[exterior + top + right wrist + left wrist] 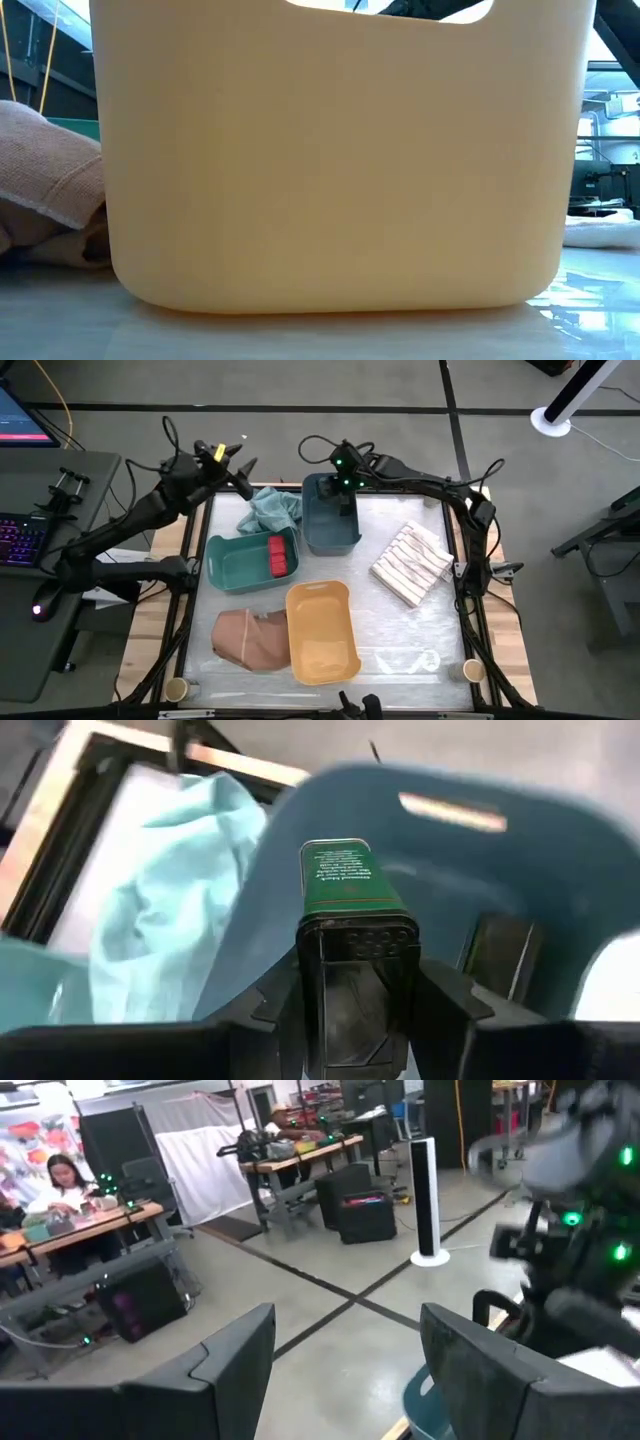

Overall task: Sort spices by type
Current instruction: Put the black seasoning can into the blue bin

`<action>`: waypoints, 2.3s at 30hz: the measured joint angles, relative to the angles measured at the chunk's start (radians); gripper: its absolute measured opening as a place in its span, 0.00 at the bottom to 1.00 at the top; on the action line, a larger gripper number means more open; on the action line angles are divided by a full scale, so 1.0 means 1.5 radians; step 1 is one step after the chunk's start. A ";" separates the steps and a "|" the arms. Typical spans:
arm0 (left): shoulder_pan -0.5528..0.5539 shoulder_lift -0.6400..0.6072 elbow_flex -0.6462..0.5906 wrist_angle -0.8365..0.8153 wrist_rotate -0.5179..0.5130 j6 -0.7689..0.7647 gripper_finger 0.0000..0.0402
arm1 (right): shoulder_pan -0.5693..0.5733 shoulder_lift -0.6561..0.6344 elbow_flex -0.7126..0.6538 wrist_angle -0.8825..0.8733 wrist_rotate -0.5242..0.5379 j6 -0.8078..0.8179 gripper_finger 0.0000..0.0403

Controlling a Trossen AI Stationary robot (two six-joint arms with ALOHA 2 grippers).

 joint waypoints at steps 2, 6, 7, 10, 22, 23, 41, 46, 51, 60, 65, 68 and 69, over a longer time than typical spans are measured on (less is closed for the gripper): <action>0.000 -0.002 0.000 -0.002 0.000 -0.008 0.58 | 0.001 0.014 0.000 -0.009 0.001 0.046 0.31; 0.000 0.006 0.000 -0.003 0.000 -0.012 0.58 | 0.001 0.038 0.000 -0.017 0.018 0.096 0.31; 0.000 0.010 0.000 -0.009 0.001 -0.012 0.58 | 0.001 0.043 0.000 -0.017 0.019 0.102 0.31; 0.000 0.017 0.000 -0.025 0.003 -0.013 0.58 | 0.003 0.060 0.000 -0.027 0.034 0.117 0.31; 0.000 0.037 0.000 -0.063 0.004 -0.012 0.58 | 0.006 0.089 0.000 -0.074 0.045 0.154 0.31; 0.000 0.050 0.000 -0.066 0.004 -0.007 0.58 | 0.006 0.088 0.000 -0.079 0.045 0.154 0.31; 0.035 0.423 -0.001 0.051 0.072 0.162 0.03 | 0.004 0.088 0.038 -0.122 0.021 0.101 0.31; 0.035 0.457 -0.001 0.052 0.166 0.193 0.01 | 0.004 0.088 0.046 -0.132 0.019 0.101 0.31; 0.027 0.488 0.001 0.063 0.191 0.204 0.00 | 0.004 0.088 0.047 -0.138 0.010 0.095 0.31; 0.022 0.493 0.000 0.083 0.223 0.214 0.00 | 0.004 0.088 0.047 -0.137 -0.001 0.084 0.31; 0.016 0.493 0.000 0.091 0.287 0.214 0.00 | 0.004 0.088 0.046 -0.137 -0.001 0.084 0.31; 0.003 0.493 0.000 0.091 0.303 0.214 0.00 | 0.004 0.088 0.047 -0.139 -0.001 0.084 0.31; -0.001 0.493 0.000 0.092 0.303 0.214 0.00 | 0.004 0.088 0.047 -0.145 -0.001 0.084 0.31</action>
